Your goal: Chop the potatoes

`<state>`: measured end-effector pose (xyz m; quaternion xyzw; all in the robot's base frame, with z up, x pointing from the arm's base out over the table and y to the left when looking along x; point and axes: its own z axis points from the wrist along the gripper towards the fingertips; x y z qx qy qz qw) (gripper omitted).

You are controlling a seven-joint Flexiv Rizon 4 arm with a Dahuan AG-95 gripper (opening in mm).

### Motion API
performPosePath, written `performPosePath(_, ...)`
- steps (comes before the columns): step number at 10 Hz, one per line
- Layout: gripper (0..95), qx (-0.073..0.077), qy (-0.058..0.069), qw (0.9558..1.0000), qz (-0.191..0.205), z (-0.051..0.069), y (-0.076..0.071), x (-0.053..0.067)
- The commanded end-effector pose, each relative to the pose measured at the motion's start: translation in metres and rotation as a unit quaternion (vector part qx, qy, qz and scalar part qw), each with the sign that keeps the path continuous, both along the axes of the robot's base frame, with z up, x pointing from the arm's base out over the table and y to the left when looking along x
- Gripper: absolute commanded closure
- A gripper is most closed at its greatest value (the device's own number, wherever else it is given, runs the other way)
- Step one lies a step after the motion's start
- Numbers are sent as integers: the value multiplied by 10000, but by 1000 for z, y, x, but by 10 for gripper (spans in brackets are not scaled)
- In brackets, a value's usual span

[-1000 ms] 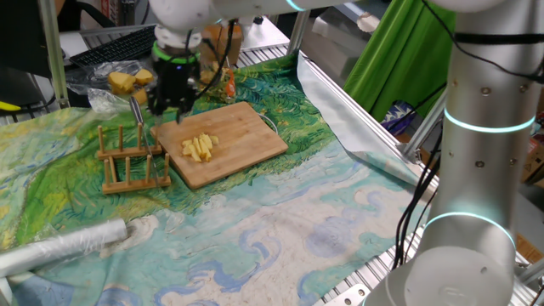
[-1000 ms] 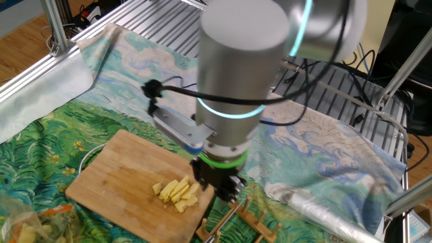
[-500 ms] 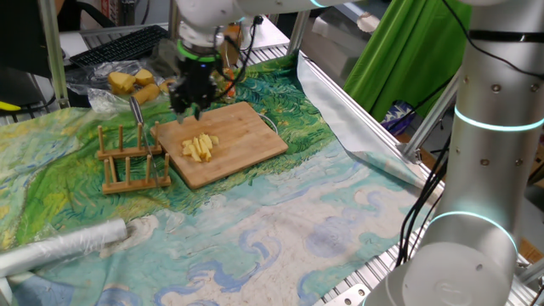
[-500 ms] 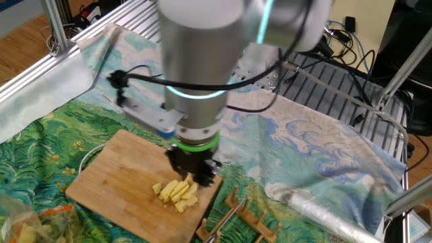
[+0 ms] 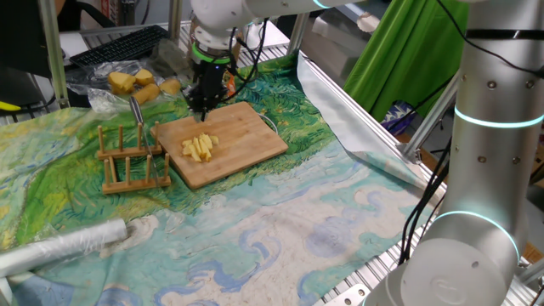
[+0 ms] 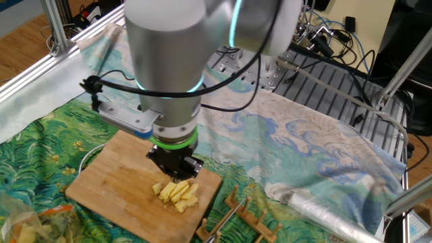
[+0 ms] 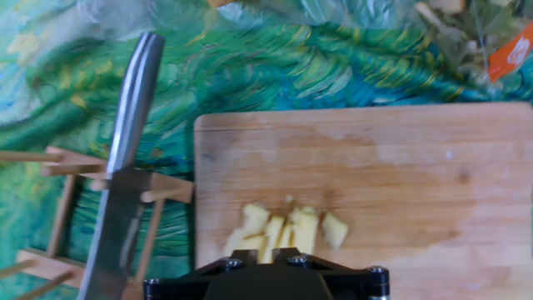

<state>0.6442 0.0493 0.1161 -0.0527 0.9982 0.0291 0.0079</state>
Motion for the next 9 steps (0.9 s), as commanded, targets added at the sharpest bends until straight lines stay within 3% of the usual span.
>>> performPosePath(1, 950, -5, -10, 9999, 112, 0, 0, 0)
performPosePath(6, 950, -72, 18, 9993, 367, 0, 0, 1)
performPosePath(9, 950, -128, 67, 9995, 276, 0, 0, 1)
